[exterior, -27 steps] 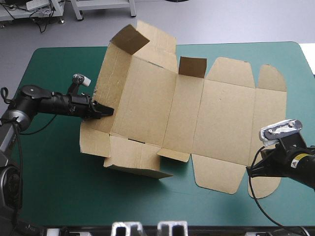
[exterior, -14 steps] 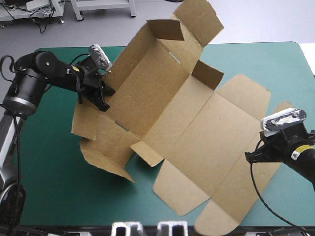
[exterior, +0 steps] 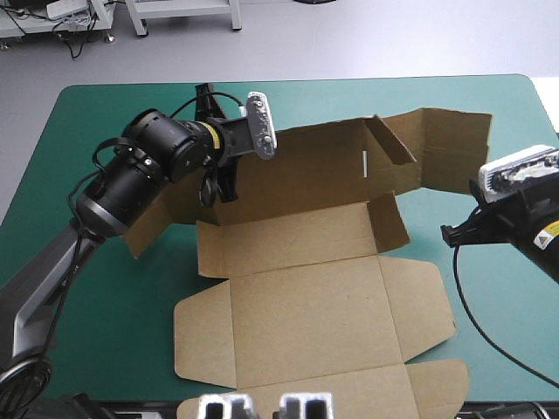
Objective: Fold the box
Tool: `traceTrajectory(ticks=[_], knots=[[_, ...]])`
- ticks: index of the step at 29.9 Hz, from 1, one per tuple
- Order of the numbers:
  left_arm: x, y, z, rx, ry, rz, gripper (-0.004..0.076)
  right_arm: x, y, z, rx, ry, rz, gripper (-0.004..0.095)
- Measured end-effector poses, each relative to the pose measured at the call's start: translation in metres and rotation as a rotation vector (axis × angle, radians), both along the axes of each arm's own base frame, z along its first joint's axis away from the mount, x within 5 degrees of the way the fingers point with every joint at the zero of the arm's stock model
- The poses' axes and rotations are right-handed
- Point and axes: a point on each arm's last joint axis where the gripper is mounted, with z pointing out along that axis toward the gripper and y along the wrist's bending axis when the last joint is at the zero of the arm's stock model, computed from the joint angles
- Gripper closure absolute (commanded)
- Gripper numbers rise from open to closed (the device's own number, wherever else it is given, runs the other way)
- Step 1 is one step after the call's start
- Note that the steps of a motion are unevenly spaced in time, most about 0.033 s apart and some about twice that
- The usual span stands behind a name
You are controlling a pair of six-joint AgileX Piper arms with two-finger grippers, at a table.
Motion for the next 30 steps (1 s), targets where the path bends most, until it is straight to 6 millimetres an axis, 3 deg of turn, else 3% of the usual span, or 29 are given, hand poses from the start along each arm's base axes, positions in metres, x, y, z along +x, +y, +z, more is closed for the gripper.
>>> traceTrajectory(ticks=[5, 13, 15, 20, 25, 30], knots=[[-0.013, -0.022, 0.006, 0.006, -0.089, -0.055, 0.0732, 0.015, 0.001, 0.023, -0.027, -0.006, -0.012, 0.0926], [-0.011, -0.023, 0.011, 0.036, -0.204, 0.009, 0.0732, 0.047, 0.003, 0.061, -0.072, -0.023, -0.035, 0.0926], [-0.011, -0.022, 0.004, 0.052, -0.227, 0.007, 0.0732, 0.059, 0.005, 0.07, -0.077, -0.019, -0.04, 0.0926], [-0.014, -0.025, -0.035, 0.108, -0.331, -0.011, 0.0732, 0.095, 0.011, 0.082, -0.092, 0.036, -0.046, 0.0926], [-0.023, -0.019, -0.063, 0.082, -0.528, -0.023, 0.0732, 0.138, 0.02, 0.078, -0.114, 0.13, -0.045, 0.0926], [-0.036, -0.011, -0.086, 0.008, -0.553, -0.041, 0.0732, 0.177, 0.027, 0.068, -0.133, 0.208, -0.043, 0.0926]])
